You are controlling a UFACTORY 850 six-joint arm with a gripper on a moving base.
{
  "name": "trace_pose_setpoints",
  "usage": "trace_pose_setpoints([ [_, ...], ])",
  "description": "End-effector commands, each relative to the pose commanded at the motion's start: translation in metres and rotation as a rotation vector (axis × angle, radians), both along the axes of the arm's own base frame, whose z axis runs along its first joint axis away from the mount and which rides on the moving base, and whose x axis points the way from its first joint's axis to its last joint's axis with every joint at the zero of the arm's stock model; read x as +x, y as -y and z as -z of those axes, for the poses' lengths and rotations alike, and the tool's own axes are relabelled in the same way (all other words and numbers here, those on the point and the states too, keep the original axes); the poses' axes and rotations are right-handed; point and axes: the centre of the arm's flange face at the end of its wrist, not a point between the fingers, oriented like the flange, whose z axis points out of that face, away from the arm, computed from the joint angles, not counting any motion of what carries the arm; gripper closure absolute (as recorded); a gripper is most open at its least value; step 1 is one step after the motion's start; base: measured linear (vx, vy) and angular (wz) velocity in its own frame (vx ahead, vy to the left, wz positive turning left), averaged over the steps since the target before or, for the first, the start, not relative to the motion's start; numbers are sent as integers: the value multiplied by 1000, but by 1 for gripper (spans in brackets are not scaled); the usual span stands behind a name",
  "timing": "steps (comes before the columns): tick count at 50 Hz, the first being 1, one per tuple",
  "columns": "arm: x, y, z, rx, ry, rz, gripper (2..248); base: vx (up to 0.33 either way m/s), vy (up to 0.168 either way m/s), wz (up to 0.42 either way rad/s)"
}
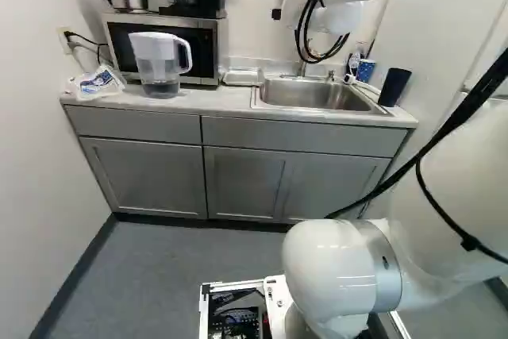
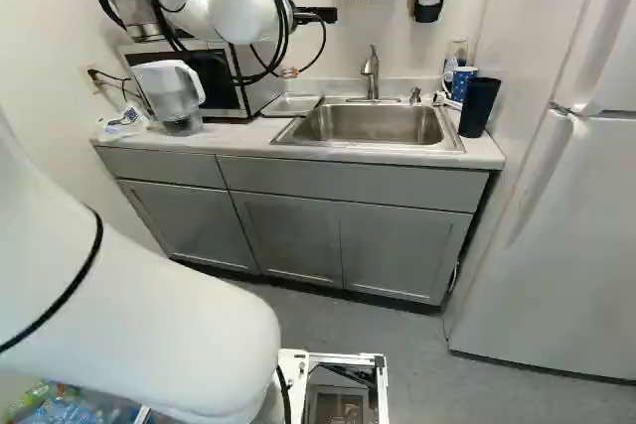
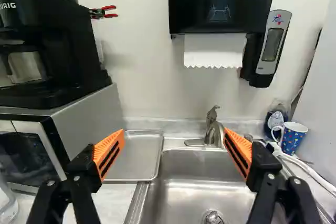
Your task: Rinse the cup and place it in the tray
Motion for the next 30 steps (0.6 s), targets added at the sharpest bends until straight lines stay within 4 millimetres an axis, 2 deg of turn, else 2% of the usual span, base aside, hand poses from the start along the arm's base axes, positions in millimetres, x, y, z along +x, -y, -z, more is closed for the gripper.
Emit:
trace_pose_setpoints([
  [16,0,0,0,0,0,0,3,52,21,-7],
  [30,0,0,0,0,0,0,3,55,-4,-96],
])
